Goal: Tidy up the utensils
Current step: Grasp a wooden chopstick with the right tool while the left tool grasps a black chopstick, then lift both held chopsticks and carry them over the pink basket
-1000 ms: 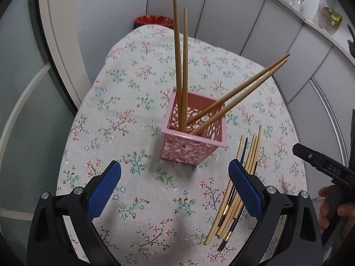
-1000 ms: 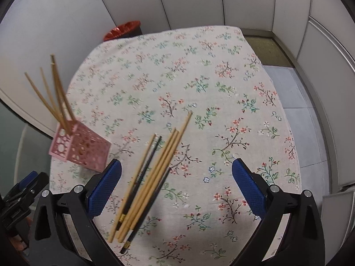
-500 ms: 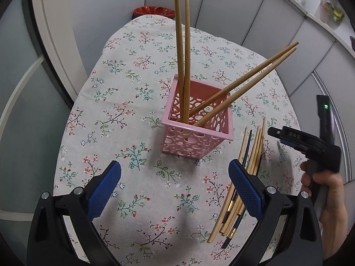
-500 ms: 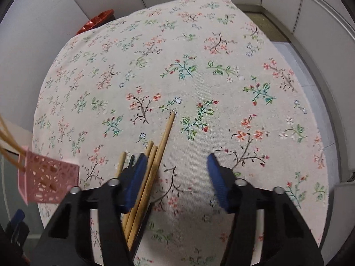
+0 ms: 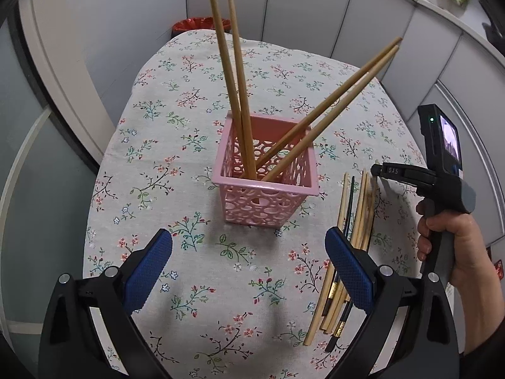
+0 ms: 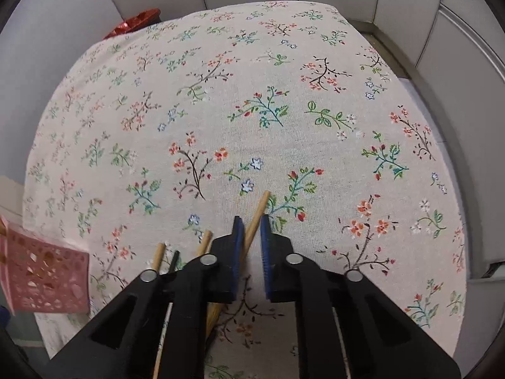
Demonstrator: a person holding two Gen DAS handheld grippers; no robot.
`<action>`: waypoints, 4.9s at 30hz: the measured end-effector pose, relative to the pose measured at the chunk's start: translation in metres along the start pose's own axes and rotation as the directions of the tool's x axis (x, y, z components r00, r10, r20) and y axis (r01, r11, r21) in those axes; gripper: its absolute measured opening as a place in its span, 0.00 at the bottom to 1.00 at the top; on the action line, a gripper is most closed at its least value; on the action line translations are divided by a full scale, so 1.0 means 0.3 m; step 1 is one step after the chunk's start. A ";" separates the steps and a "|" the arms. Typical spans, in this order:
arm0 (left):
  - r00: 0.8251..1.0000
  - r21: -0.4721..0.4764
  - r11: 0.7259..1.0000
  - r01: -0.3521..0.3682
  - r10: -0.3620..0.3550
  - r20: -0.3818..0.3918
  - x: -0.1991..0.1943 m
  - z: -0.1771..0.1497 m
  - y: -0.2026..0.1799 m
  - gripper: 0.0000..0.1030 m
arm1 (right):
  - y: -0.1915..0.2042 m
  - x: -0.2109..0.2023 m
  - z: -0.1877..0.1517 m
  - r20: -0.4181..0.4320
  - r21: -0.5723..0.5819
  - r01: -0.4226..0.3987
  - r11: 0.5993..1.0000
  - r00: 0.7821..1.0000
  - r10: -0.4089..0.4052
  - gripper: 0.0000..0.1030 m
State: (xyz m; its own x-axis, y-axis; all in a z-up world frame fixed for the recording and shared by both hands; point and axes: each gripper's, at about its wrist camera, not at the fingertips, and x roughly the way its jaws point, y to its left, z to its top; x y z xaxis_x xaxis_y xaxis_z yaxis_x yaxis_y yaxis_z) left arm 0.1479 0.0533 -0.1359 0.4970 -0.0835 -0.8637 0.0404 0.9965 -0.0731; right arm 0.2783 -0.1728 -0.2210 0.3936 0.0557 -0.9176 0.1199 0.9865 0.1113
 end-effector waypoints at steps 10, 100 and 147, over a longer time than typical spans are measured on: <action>1.000 0.098 0.995 0.025 -0.026 0.012 -0.026 -0.035 -0.099 0.92 | -0.109 -0.126 -0.052 -0.034 0.108 -0.206 0.973 0.977 0.210 0.04; 0.969 0.150 0.975 0.164 -0.188 0.161 -0.235 0.020 -0.201 0.40 | -0.054 -0.913 -0.187 0.400 -0.201 -0.269 0.942 0.855 0.330 0.04; 0.999 0.225 0.973 0.052 -0.050 -0.014 0.297 0.091 -0.470 0.05 | -0.340 -0.774 -0.190 0.324 -0.065 -0.246 0.967 0.911 0.254 0.04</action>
State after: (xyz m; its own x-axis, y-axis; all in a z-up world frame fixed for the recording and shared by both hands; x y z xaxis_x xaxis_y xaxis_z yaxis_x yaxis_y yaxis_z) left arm 0.2100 -0.0947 -0.1890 0.4821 -0.1331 -0.8659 0.2600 0.9656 -0.0036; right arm 0.1228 -0.2775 -0.0412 0.6843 0.2516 -0.6845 -0.0405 0.9502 0.3089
